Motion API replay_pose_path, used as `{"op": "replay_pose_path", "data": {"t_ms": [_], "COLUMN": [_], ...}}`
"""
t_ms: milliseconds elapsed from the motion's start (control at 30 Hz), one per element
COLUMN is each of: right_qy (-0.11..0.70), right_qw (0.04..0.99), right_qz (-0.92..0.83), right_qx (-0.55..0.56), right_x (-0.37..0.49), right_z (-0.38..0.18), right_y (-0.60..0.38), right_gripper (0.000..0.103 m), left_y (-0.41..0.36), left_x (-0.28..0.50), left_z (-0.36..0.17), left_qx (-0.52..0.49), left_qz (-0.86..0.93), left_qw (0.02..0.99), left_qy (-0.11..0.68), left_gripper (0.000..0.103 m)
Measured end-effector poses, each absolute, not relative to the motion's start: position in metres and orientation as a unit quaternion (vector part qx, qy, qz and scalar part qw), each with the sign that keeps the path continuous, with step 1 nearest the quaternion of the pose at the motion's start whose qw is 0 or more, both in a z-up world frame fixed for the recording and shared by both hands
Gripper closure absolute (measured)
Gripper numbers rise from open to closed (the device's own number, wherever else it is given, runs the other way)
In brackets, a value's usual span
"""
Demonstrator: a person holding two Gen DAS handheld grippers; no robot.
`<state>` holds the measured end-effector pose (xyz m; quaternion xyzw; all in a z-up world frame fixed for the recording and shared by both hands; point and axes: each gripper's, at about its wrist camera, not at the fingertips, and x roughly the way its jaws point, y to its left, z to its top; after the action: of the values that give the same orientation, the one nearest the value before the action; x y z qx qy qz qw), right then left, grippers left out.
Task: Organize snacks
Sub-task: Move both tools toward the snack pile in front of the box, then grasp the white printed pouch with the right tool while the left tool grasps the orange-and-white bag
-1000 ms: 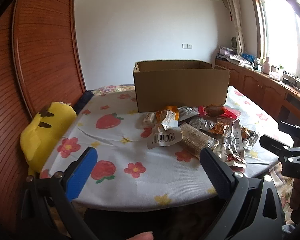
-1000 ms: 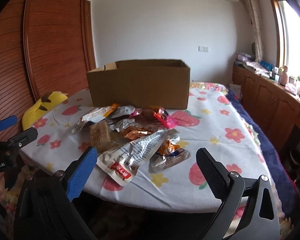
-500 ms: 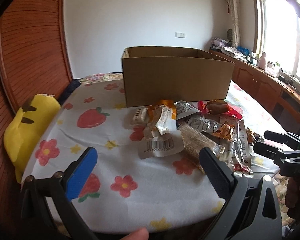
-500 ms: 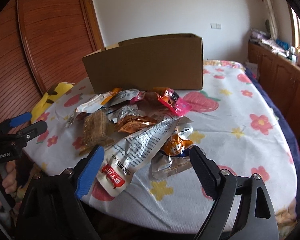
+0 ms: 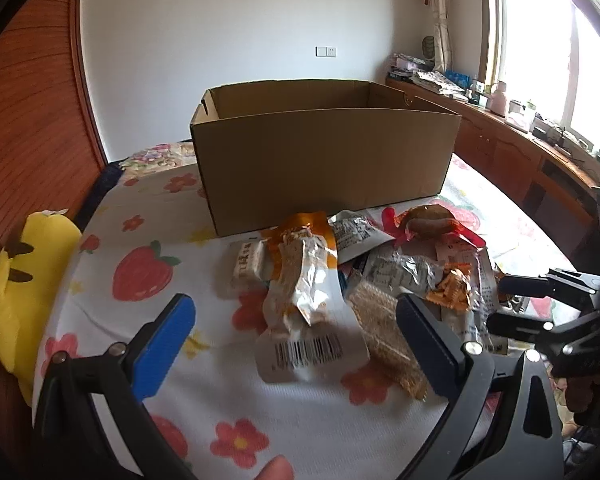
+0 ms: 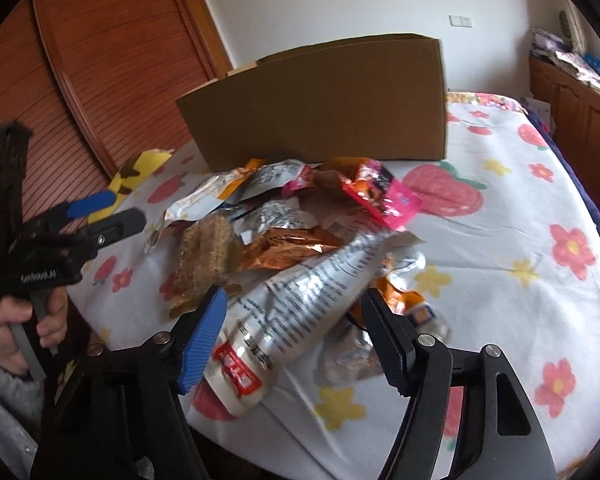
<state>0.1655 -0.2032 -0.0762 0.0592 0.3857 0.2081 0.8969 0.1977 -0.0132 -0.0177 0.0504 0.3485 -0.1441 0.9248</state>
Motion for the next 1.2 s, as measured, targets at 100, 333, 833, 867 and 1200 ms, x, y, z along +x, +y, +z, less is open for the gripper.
{"op": "replay_pose_path", "data": {"t_ms": [100,333,833,867,1200], "right_qy": [0.394,0.412,0.422,0.422,0.419], "right_qw": [0.898,0.896,0.889,0.889,0.891], "right_qz": [0.195,0.164,0.147,0.15,0.154], "right_qx": [0.035,-0.002,-0.095,-0.098,-0.082], "right_x": [0.175,0.194,0.208,0.208,0.215], "right_z": [-0.079,-0.087,-0.095,-0.093,-0.084], "right_y": [-0.194,-0.183,-0.169,-0.171,-0.189], "right_gripper": [0.031,0.024,0.039,0.044,0.083], "left_y": [-0.013,-0.014,-0.018,-0.019,-0.03], "left_x": [0.208,0.22,0.236,0.238,0.262], "left_z": [-0.017,-0.019,-0.03,-0.031,-0.037], "left_qx": [0.052,0.052,0.049,0.048,0.044], "left_qz": [-0.147,-0.152,-0.172,-0.176,-0.201], "left_qw": [0.924,0.921,0.908,0.906,0.885], "left_qy": [0.35,0.355,0.379,0.382,0.418], "left_gripper": [0.003,0.003,0.004,0.005,0.014]}}
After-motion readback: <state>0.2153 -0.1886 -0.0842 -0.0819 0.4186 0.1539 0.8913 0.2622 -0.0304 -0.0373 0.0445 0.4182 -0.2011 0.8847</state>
